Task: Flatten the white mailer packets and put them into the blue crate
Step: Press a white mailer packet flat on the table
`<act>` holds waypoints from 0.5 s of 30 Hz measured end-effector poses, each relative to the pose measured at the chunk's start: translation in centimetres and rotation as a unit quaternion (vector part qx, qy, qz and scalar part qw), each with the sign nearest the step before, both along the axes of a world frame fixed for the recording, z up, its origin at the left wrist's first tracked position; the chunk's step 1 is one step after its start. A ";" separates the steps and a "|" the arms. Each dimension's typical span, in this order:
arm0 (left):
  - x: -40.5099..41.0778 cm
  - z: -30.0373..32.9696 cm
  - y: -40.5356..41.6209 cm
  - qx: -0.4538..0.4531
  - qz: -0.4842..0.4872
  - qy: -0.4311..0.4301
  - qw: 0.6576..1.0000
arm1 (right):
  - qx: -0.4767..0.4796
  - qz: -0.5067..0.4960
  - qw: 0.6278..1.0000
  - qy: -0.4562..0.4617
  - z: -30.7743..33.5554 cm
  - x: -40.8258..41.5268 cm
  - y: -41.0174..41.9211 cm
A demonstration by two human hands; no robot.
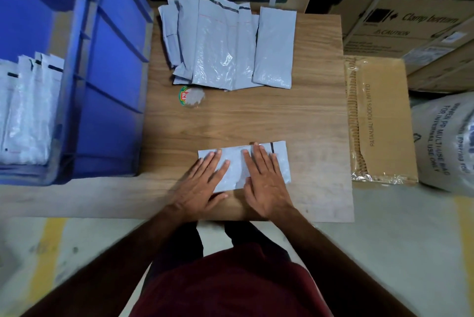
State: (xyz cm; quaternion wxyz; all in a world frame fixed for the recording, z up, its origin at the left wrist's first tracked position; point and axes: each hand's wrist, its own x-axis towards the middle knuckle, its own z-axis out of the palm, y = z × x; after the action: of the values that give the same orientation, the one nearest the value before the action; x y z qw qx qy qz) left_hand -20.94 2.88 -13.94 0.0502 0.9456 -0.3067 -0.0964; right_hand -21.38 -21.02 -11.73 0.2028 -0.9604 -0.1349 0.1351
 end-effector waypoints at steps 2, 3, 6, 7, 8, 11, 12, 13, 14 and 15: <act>0.4 0.0 0.1 0.010 -0.003 -0.013 1.000 | -0.012 0.007 1.000 -0.006 0.4 -1.1 -1.5; 0.6 -0.1 0.0 0.017 -0.006 -0.021 1.000 | -0.023 0.017 1.000 -0.008 0.5 -1.6 -2.0; 1.3 0.3 -0.3 0.010 -0.027 -0.043 0.999 | -0.060 0.024 0.998 -0.026 0.6 -2.1 -2.2; 1.6 0.7 -0.3 -0.001 -0.028 -0.045 0.999 | -0.069 0.015 0.997 -0.032 0.5 -1.8 -1.9; 1.9 1.0 -0.3 -0.012 -0.027 -0.041 0.999 | -0.081 0.005 0.996 -0.035 0.5 -1.4 -1.6; 2.6 2.2 -0.3 -0.030 -0.029 -0.032 0.999 | -0.106 -0.011 0.994 -0.039 0.9 -0.1 -0.6; 2.7 2.7 -0.3 -0.025 -0.037 -0.030 0.999 | -0.106 -0.014 0.993 -0.048 1.2 0.3 -0.5; 2.9 3.2 -0.2 -0.018 -0.043 -0.029 0.999 | -0.105 -0.015 0.993 -0.057 1.5 0.6 -0.4; 3.0 3.8 -0.2 -0.015 -0.044 -0.028 0.999 | -0.104 -0.013 0.992 -0.064 1.9 0.9 -0.4; 3.1 4.5 -0.2 -0.018 -0.037 -0.026 0.999 | -0.106 -0.008 0.992 -0.071 2.5 1.3 -0.4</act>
State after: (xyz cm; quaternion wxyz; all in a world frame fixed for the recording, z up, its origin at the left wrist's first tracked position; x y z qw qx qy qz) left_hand -17.84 2.65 -9.49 0.0552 0.9347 -0.3443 -0.0681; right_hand -20.13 -21.44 -9.28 0.0914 -0.9847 -0.1259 0.0786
